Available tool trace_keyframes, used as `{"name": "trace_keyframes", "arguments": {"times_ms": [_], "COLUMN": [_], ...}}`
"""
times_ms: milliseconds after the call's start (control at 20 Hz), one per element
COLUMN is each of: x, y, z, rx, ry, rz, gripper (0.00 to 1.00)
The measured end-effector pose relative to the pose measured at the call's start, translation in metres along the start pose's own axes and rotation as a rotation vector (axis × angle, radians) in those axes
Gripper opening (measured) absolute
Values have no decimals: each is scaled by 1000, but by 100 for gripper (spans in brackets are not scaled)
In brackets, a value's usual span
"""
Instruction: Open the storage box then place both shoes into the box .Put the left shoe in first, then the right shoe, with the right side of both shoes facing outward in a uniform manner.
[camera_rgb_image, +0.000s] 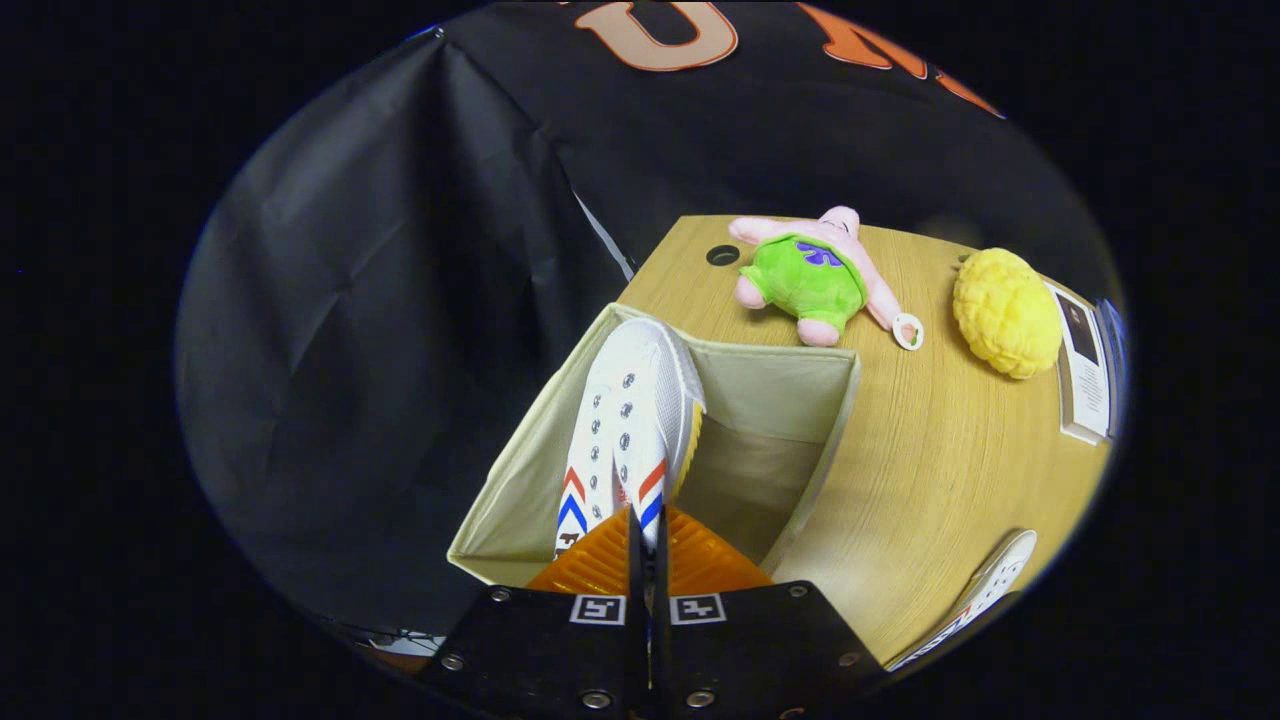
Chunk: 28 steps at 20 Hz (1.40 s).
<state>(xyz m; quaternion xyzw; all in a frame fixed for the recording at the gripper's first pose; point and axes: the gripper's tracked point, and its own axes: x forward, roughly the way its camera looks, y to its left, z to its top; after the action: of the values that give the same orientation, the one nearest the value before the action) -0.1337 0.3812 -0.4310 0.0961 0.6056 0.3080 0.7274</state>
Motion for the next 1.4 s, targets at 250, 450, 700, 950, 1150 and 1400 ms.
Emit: {"name": "trace_keyframes", "arguments": {"times_ms": [250, 450, 700, 950, 1150, 1400], "x": [23, 22, -21, -86, -137, -175], "y": [-4, 19, -5, -53, -105, -193], "z": [-17, -19, 9, 11, -4, -73], "rx": [31, 136, 123, 145, 170, 279], "ry": [121, 173, 32, -92, -176, -158], "rz": [-28, 72, 59, 16, -54, -165], "gripper": [2, 8, 51, 81, 95, 97]}}
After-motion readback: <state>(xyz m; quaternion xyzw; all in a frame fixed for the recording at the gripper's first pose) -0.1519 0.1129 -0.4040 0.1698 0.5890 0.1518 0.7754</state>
